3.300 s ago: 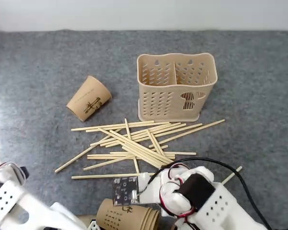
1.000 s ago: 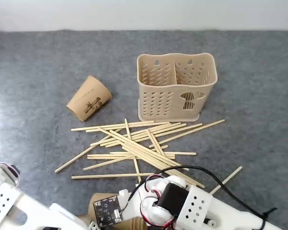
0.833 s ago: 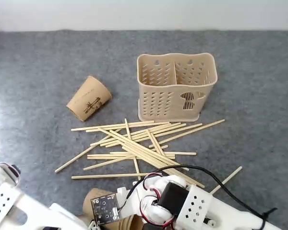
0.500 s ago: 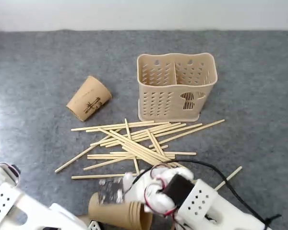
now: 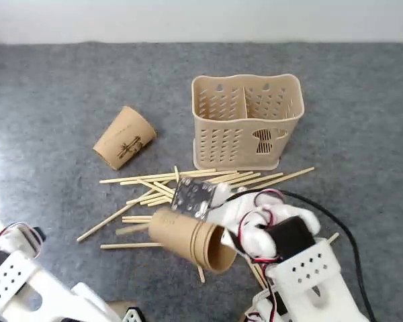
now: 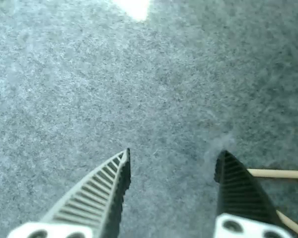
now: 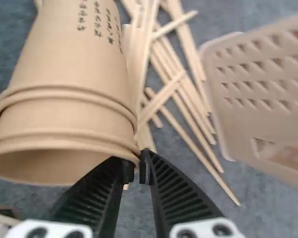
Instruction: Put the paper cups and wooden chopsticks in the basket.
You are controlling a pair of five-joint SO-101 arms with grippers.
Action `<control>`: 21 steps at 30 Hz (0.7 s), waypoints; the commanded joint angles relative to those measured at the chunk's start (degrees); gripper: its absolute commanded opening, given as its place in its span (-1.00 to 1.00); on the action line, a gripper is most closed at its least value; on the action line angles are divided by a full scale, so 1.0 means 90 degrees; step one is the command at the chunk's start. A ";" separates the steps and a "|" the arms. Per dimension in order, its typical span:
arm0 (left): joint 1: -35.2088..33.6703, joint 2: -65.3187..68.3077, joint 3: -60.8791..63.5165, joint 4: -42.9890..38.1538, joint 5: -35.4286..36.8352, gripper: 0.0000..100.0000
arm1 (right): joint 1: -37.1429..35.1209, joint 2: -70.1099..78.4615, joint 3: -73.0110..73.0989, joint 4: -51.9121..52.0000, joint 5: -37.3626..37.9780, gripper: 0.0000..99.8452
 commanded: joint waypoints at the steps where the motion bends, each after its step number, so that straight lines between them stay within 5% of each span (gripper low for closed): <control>1: 0.0420 -0.0117 0.0054 0.0000 -0.0176 -0.46 | 0.0581 -0.0024 -0.0811 -0.0024 0.0020 -0.98; 10: 0.1289 -0.0117 0.0650 -0.0459 -0.0195 -0.46 | 0.1460 0.0015 -0.2256 -0.0024 -0.0400 -0.98; 21: 0.1338 -0.0117 0.0894 -0.0674 -0.0205 -0.46 | 0.1529 0.0054 -0.3956 -0.0083 -0.1114 -0.98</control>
